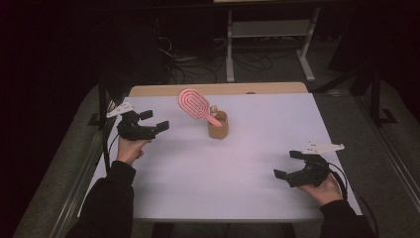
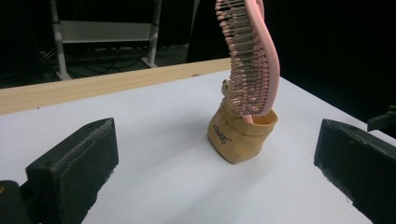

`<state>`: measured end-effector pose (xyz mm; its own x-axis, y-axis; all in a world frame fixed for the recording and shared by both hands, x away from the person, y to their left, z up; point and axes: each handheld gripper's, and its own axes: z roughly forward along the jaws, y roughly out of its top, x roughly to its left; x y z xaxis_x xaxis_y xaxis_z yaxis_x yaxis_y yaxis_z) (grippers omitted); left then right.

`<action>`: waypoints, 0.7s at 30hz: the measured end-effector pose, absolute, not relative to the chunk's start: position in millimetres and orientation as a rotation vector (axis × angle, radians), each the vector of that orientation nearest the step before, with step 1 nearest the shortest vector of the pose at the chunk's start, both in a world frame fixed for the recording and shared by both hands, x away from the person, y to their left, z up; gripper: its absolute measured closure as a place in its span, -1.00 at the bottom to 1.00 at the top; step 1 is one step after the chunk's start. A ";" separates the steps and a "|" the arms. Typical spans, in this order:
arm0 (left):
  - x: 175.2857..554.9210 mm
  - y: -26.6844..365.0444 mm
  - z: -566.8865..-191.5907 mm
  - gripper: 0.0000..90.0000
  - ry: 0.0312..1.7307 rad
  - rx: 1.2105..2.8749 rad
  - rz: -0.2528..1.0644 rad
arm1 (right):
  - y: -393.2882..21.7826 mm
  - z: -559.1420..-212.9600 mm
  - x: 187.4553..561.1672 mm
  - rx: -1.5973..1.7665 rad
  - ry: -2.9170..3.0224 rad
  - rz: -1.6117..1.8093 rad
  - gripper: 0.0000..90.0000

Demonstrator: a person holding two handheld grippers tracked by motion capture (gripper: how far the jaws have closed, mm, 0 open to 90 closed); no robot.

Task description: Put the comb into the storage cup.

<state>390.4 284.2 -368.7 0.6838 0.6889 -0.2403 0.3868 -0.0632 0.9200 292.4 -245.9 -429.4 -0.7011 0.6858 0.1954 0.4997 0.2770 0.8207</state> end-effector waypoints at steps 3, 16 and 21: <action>388.1 286.8 -370.5 -1.00 0.884 1.684 0.308 | -245.8 -429.4 292.5 1.106 2.348 1.391 -1.00; 373.6 298.7 -379.8 -1.00 0.898 1.673 0.321 | -245.5 -430.4 292.8 1.109 2.351 1.385 -1.00; 369.9 301.2 -382.0 -1.00 0.902 1.672 0.319 | -245.3 -430.7 292.7 1.108 2.352 1.383 -1.00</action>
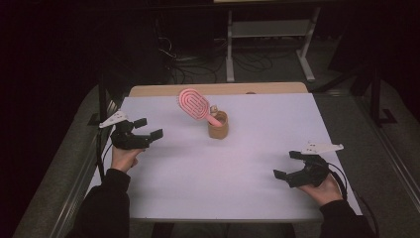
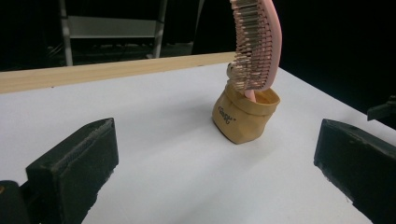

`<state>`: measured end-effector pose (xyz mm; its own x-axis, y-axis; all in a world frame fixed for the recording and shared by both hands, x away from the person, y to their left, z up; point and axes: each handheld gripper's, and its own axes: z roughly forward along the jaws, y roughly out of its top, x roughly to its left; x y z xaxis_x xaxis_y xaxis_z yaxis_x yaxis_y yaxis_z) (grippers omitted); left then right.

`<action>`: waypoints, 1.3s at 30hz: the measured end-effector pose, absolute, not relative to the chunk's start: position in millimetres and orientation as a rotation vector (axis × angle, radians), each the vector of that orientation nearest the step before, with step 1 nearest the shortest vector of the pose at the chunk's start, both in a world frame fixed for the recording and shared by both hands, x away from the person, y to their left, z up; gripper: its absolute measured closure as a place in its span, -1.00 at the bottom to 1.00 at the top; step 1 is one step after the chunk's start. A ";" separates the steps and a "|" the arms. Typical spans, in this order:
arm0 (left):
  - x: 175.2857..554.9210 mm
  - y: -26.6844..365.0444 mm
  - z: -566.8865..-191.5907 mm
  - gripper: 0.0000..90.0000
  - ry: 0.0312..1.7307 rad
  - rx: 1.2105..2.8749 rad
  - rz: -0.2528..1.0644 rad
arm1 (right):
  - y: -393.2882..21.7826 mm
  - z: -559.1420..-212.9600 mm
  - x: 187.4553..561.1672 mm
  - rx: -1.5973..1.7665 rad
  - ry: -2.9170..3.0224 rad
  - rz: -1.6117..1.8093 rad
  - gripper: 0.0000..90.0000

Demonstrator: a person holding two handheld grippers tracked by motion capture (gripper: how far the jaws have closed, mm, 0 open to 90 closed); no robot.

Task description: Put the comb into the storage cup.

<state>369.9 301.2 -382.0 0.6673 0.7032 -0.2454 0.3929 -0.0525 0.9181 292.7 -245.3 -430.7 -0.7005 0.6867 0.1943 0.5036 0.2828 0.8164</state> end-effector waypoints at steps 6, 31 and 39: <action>361.2 304.7 -386.3 -1.00 0.902 1.675 0.322 | -245.5 -430.9 292.5 1.110 2.352 1.384 -1.00; 336.8 331.1 -406.8 -1.00 0.910 1.661 0.360 | -244.0 -434.1 293.0 1.113 2.375 1.356 -1.00; 322.8 341.1 -413.1 -1.00 0.910 1.626 0.396 | -244.5 -434.4 293.0 1.117 2.375 1.355 -1.00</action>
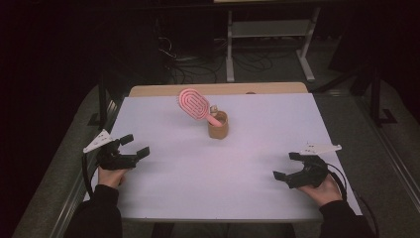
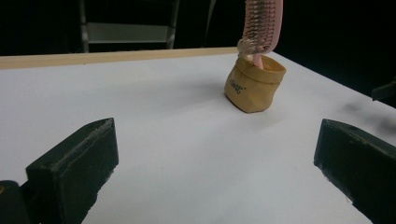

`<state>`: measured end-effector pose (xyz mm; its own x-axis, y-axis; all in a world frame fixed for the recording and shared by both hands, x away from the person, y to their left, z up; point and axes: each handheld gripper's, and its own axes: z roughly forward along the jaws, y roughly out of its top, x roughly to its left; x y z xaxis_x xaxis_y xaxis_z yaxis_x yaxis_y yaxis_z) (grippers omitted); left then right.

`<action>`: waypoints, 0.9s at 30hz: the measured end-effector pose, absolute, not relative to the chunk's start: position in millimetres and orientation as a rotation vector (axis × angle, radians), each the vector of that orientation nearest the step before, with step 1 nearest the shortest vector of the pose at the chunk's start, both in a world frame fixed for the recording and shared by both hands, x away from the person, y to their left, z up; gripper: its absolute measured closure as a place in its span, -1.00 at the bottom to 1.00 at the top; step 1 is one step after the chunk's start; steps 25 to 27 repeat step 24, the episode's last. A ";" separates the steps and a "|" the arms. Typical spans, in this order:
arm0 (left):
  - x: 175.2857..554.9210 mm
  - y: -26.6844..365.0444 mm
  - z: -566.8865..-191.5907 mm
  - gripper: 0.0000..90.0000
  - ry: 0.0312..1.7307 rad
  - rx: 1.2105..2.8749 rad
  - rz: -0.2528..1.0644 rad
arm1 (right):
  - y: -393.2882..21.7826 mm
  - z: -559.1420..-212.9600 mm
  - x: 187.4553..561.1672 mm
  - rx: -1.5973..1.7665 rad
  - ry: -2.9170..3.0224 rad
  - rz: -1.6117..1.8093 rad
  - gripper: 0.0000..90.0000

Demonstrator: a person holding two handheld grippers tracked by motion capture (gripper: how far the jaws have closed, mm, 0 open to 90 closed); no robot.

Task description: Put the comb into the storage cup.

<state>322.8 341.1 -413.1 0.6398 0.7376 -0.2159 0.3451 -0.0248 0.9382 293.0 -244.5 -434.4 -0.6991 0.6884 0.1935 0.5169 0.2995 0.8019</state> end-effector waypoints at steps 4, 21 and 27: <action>316.2 347.4 -416.1 -1.00 0.914 1.615 0.409 | -244.4 -434.6 292.9 1.120 2.377 1.354 -1.00; 294.3 351.9 -430.7 -1.00 0.904 1.665 0.418 | -247.7 -436.1 293.2 1.140 2.370 1.357 -1.00; 293.6 351.9 -429.8 -1.00 0.903 1.656 0.423 | -248.1 -436.2 293.4 1.140 2.370 1.357 -1.00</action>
